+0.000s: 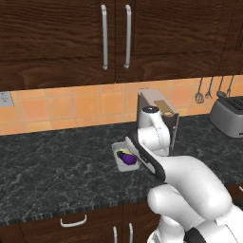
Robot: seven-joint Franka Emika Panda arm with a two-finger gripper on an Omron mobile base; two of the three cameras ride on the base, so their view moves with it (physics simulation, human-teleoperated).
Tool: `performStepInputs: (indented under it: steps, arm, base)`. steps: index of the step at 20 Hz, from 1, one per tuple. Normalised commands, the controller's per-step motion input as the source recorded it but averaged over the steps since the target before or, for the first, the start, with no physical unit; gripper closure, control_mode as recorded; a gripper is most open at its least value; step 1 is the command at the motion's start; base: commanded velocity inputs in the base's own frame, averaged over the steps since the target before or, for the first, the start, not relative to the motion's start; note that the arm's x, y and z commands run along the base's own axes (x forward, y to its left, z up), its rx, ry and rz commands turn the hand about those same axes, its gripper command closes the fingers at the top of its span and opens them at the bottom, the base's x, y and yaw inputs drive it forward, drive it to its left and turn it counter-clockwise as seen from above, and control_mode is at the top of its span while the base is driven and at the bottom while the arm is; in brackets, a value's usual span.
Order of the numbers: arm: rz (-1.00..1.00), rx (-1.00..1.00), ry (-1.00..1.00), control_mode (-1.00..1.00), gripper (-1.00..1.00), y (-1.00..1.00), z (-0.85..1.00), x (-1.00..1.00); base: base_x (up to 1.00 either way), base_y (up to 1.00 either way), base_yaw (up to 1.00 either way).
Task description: Take the meat container that has the shrimp and place it on the second highest rack of the freezer. Then take the vegetable container that has the eggplant and lemon wedge and place it on the highest rack of the freezer.
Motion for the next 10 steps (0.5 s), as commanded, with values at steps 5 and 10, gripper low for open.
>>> performStepInputs:
  steps: [5,10]
  arm:
    - [-0.07,0.0,0.02,-1.0,-1.0,0.0,-0.5,0.24]
    - [-0.07,0.0,0.04,-1.0,-1.0,0.0,-0.38,0.24]
  base:
    - [0.0,0.0,0.0]
    - [0.0,0.0,0.0]
